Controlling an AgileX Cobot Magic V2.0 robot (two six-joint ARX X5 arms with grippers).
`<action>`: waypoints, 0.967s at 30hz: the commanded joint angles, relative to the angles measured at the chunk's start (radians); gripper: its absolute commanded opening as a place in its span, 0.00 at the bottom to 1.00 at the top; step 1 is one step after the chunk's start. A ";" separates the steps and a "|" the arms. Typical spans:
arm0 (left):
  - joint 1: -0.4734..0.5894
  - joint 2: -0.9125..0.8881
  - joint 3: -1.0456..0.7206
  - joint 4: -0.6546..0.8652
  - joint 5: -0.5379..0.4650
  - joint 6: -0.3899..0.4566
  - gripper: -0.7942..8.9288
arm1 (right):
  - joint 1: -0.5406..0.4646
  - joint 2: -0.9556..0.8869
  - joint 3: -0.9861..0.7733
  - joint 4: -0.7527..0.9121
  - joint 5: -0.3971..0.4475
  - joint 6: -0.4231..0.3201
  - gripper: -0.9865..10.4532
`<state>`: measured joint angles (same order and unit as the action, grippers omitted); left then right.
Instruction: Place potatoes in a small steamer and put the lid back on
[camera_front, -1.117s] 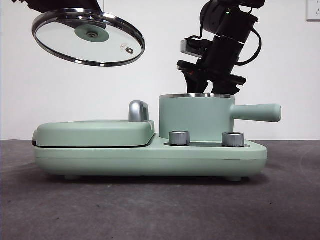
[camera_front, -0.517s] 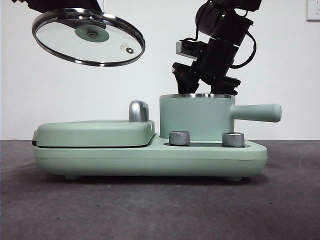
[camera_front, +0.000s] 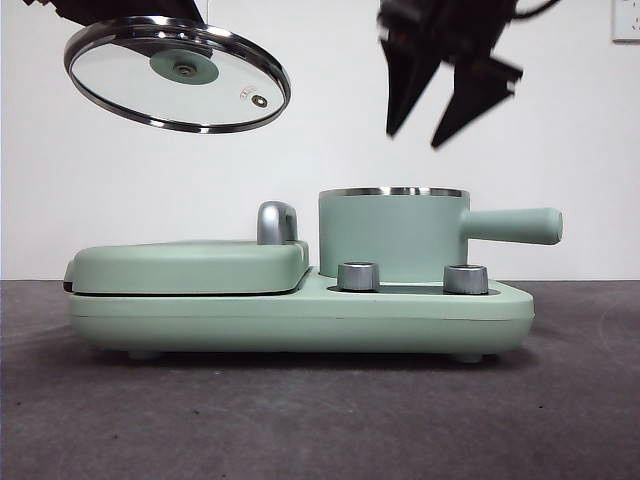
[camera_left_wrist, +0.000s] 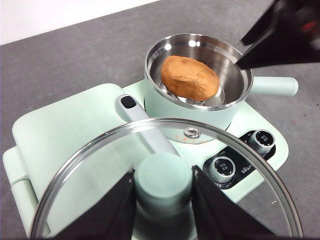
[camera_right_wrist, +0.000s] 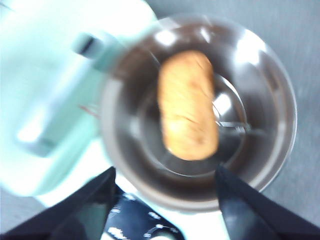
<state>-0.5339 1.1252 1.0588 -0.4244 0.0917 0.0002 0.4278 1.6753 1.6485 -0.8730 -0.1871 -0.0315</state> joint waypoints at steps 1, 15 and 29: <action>-0.005 -0.002 0.013 0.028 0.002 0.006 0.10 | 0.035 -0.105 -0.101 0.047 -0.002 -0.006 0.32; -0.035 0.007 0.013 0.061 0.002 0.006 0.10 | 0.088 -0.855 -0.804 0.236 0.087 0.059 0.32; -0.128 0.240 0.021 0.425 0.002 0.035 0.10 | 0.088 -1.162 -0.856 0.117 0.092 0.164 0.32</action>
<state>-0.6521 1.3449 1.0588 -0.0532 0.0921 0.0143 0.5095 0.5125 0.7902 -0.7582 -0.1001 0.1097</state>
